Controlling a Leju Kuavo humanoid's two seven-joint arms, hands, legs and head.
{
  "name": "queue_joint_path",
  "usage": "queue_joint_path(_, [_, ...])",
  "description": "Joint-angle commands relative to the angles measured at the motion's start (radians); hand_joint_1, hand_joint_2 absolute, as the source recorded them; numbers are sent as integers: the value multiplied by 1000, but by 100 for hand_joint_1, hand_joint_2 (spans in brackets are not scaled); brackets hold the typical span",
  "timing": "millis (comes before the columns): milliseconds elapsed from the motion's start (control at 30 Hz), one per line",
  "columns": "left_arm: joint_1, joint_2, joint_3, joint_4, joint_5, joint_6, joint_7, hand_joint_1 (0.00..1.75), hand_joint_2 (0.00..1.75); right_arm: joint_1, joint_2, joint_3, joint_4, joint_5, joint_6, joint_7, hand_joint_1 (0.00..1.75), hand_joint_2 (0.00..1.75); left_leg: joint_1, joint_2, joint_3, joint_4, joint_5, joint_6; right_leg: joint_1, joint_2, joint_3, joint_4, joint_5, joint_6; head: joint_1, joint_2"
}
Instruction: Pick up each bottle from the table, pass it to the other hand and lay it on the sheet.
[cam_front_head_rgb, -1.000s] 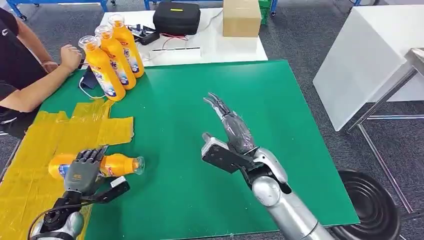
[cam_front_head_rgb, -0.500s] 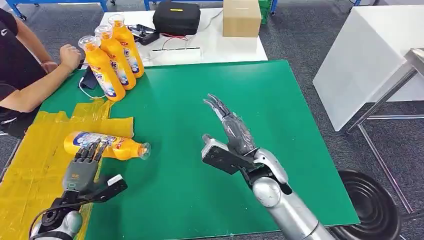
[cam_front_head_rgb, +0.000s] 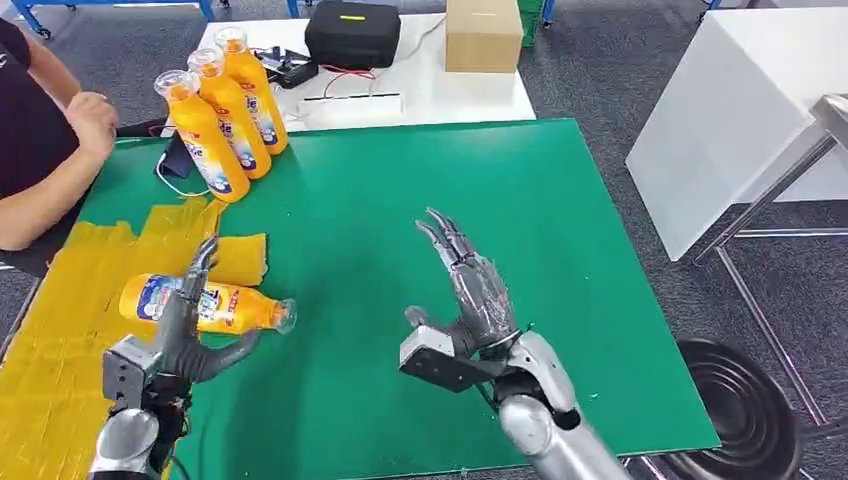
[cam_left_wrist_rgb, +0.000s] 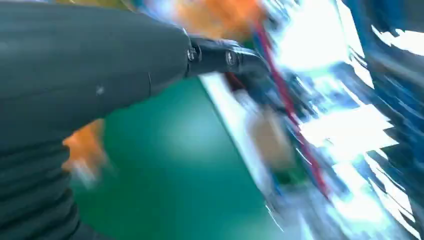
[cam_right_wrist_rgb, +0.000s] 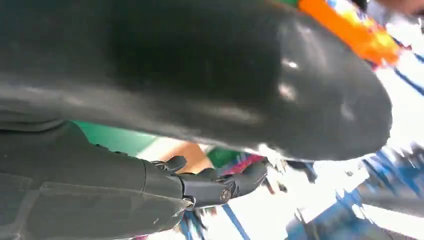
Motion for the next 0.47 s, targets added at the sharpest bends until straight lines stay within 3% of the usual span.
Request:
queue_joint_path(33, [96,-71,-205,-264,71,-48,-61,0,0,106,72,-11,-113,120,-135,-45,0,0,2,-1,2,3,-4,-2,2,0,3,1,-3,0,0,0])
queue_joint_path(300, [94,-87,-217,-246,114,-76,-63,0,0,130,92,-8,-122,125,-198,-92,0,0,3,-1,2,1,-3,-2,2,0,3,0,-2,-1,0,0])
queue_joint_path(467, [66,-91,-238,-200,161,-90,-41,0,0,129,94,30,-104,54,-165,-135,0,0,1,-1,2,0,-1,-2,1,-1,2,-1,-1,0,0,0])
